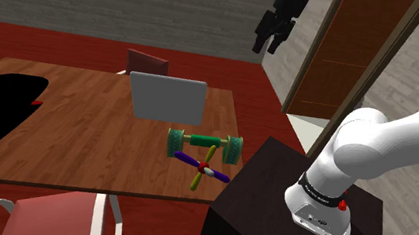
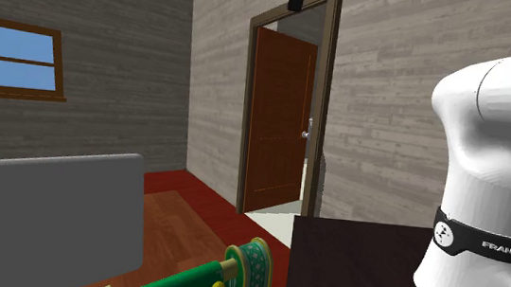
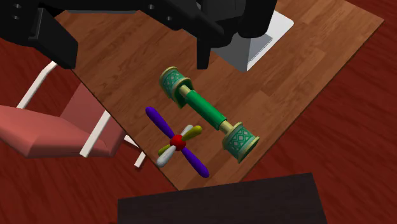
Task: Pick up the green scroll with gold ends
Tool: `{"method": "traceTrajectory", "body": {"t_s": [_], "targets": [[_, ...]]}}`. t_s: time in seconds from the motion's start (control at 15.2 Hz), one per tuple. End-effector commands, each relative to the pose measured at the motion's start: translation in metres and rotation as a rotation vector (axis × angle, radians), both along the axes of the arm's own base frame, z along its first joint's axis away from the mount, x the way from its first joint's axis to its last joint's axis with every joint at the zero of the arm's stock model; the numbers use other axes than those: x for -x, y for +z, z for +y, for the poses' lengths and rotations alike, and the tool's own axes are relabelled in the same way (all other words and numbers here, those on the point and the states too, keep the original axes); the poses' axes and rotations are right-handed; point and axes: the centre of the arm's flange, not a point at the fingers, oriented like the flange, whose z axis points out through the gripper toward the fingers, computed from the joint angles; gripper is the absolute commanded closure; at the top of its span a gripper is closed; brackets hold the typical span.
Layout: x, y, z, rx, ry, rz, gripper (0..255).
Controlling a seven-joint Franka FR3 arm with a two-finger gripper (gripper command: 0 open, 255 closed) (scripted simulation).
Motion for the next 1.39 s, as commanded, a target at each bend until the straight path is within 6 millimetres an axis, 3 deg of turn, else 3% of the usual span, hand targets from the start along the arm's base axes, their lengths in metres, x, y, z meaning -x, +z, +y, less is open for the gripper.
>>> {"method": "traceTrajectory", "body": {"t_s": [0.0,1.32], "targets": [[0.000,0.000,0.000,0.000,0.000,0.000,0],[-0.080,-0.251,-0.007,0.090,0.419,-0.020,0]]}}
